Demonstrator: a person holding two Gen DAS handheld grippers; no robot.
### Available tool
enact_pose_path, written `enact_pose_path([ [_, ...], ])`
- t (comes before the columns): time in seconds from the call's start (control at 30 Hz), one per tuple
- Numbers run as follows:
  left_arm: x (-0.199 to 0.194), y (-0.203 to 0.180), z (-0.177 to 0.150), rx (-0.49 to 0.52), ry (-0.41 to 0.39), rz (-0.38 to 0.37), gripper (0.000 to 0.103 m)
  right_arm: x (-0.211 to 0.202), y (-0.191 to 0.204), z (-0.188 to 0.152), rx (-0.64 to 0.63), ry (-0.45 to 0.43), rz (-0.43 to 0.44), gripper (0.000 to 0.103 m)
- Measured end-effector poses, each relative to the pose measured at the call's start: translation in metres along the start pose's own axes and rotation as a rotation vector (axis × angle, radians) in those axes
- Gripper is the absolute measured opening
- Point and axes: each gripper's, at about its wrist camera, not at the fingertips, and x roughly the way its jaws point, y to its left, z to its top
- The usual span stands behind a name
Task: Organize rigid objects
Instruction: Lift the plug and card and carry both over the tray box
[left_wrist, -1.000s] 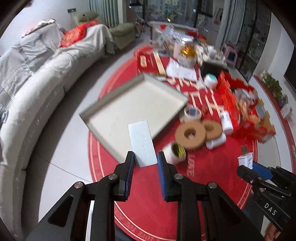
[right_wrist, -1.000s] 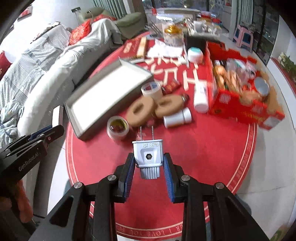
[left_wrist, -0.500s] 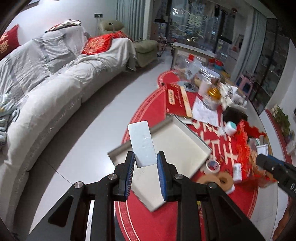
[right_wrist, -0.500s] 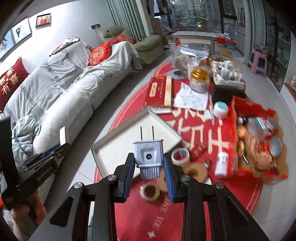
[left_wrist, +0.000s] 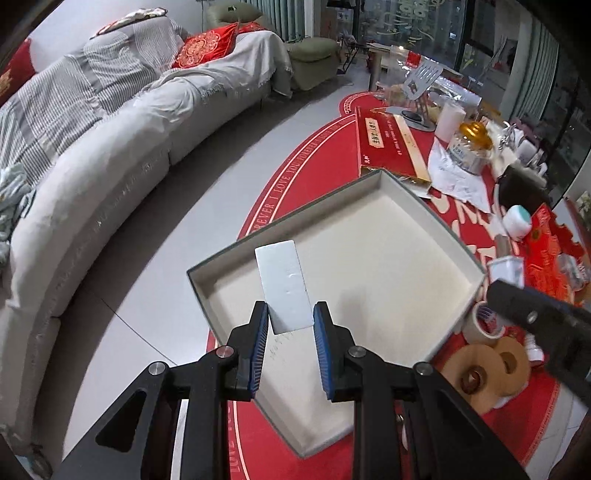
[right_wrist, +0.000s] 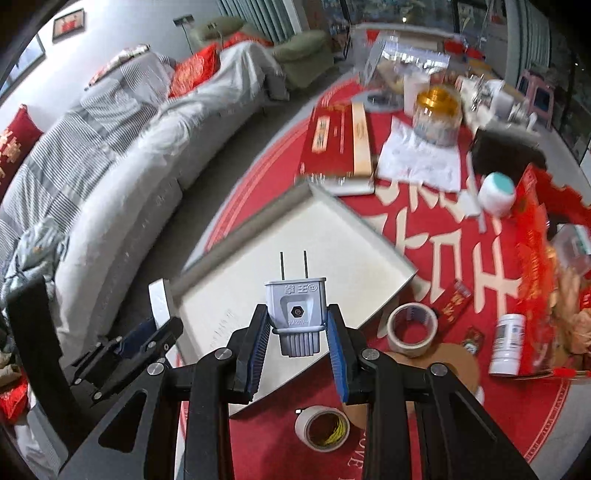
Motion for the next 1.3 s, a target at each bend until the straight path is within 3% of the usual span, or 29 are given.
enact_pose_path([
  [0.53, 0.033, 0.003, -0.004, -0.018, 0.050, -0.007, 0.027, 0.044, 0.005, -0.010, -0.039, 0.073, -0.044, 0.032],
  [1.3, 0.040, 0.001, -0.002, 0.003, 0.057, 0.007, 0.027, 0.055, 0.009, -0.004, -0.056, 0.079, -0.062, 0.032],
])
